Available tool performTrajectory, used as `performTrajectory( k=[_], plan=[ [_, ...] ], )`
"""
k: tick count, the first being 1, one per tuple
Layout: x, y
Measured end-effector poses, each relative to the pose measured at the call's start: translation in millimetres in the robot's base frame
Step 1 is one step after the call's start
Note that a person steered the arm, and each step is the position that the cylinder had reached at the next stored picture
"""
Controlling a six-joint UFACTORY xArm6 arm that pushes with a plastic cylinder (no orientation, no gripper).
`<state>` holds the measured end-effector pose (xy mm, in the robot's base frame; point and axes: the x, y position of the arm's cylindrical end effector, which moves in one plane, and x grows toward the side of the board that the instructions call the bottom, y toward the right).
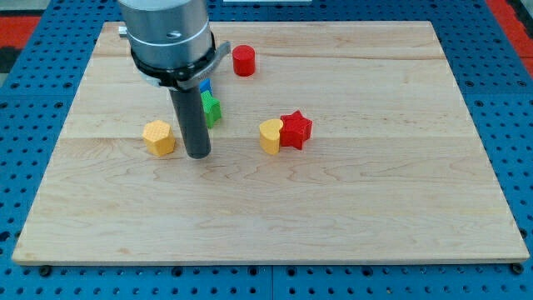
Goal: Push the yellow hexagon to the left side of the board
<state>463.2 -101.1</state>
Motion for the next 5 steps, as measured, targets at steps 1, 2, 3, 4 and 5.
performTrajectory(
  k=[1, 2, 3, 4, 5],
  plan=[
    [-29, -11],
    [-29, -11],
    [-31, -11],
    [-31, -17],
    [-32, -26]
  ],
)
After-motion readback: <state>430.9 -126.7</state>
